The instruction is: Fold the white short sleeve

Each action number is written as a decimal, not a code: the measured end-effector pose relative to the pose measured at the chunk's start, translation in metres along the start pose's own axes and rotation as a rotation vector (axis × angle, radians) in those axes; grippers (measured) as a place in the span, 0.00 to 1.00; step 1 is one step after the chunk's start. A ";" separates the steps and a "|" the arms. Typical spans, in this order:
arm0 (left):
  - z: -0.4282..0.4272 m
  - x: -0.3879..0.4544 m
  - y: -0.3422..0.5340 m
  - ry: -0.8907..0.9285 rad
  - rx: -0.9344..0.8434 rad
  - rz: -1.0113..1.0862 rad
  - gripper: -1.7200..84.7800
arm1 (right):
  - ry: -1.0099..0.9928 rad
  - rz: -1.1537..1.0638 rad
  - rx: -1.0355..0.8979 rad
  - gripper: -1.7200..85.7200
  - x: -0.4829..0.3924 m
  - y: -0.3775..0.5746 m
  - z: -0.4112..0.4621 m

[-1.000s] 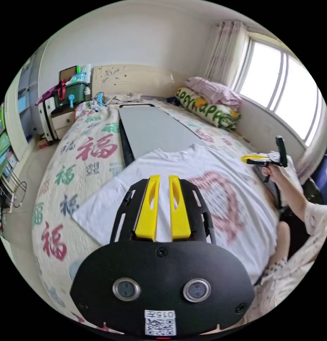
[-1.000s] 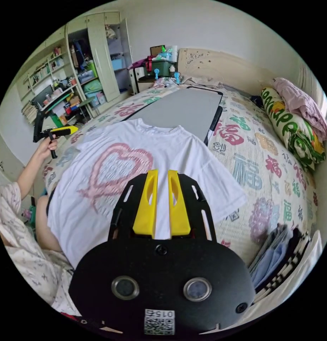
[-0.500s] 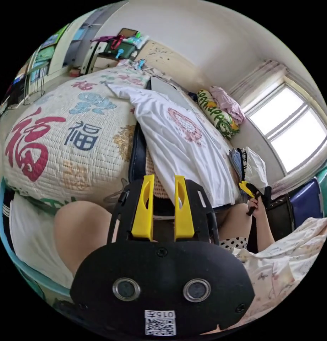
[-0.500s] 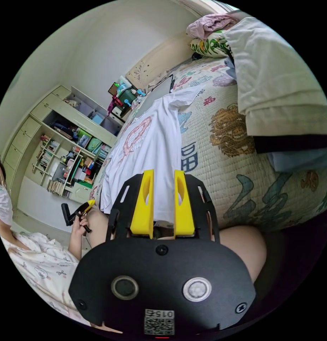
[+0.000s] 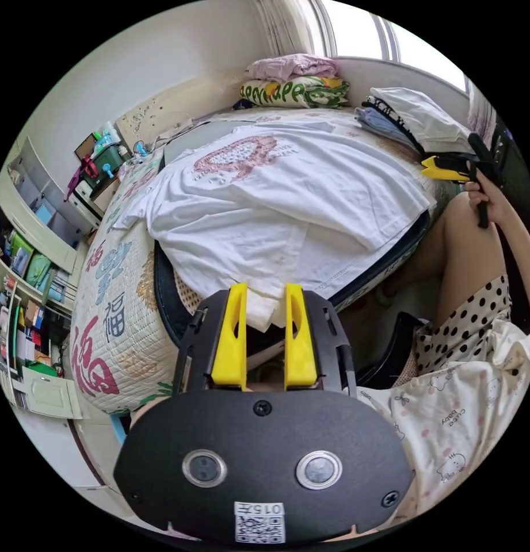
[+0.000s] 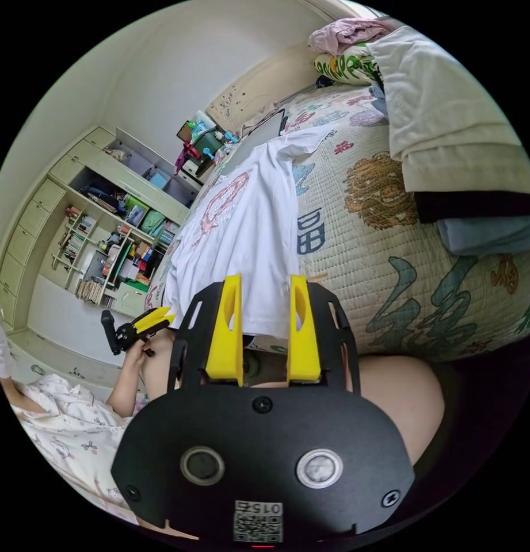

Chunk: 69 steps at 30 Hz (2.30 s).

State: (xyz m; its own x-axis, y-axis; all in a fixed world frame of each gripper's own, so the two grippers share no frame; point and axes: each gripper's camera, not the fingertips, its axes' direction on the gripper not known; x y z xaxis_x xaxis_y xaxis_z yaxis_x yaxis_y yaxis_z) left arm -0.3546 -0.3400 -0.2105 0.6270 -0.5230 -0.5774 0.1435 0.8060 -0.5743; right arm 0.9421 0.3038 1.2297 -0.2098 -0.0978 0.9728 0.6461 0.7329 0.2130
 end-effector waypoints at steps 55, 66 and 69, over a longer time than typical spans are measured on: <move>-0.128 -0.243 0.156 -0.132 0.003 -0.270 0.02 | 0.236 0.180 -0.035 0.02 0.063 -0.080 -0.087; -0.052 -0.343 0.239 0.250 0.005 -0.545 0.11 | 0.108 0.160 -0.097 0.13 0.083 -0.096 -0.087; -0.034 -0.348 0.241 0.264 0.079 -0.585 0.13 | 0.044 0.182 -0.080 0.14 0.095 -0.095 -0.091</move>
State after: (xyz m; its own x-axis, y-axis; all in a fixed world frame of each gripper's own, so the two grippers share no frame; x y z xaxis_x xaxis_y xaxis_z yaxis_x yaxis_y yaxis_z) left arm -0.5645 0.0268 -0.1677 0.2198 -0.9245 -0.3114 0.4667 0.3800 -0.7986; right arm 0.9272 0.1634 1.3098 -0.0526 0.0006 0.9986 0.7269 0.6856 0.0379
